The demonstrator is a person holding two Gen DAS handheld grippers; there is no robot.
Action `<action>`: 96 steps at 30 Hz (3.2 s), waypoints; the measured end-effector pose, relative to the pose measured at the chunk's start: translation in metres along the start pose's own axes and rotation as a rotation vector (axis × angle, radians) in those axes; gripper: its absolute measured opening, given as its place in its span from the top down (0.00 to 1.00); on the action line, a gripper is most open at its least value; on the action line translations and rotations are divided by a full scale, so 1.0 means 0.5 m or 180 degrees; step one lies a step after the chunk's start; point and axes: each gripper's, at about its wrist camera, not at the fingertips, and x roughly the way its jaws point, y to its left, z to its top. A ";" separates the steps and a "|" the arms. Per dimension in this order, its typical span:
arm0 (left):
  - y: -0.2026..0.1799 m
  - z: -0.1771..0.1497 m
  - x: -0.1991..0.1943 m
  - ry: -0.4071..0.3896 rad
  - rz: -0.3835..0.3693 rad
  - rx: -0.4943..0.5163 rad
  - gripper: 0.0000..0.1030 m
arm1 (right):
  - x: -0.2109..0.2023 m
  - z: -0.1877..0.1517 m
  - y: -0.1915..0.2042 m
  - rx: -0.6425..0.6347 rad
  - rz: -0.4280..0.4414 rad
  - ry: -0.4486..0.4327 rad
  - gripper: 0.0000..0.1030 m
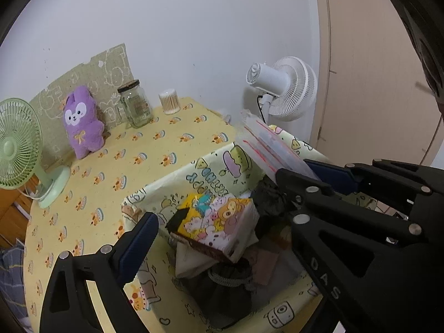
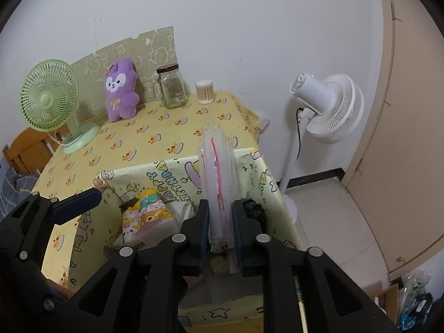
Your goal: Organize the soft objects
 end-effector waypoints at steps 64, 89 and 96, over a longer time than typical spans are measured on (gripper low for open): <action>0.282 -0.132 -0.370 -0.0797 0.0934 -0.0980 0.02 | -0.285 -0.002 0.270 -0.0208 0.0176 -0.0875 0.05; 0.321 -0.197 -0.471 -0.1104 0.1234 -0.1260 0.00 | -0.378 -0.029 0.289 -0.0269 0.0261 -0.1175 0.01; 0.324 -0.205 -0.475 -0.1092 0.1250 -0.1343 0.00 | -0.371 -0.031 0.282 -0.0227 0.0270 -0.1144 0.01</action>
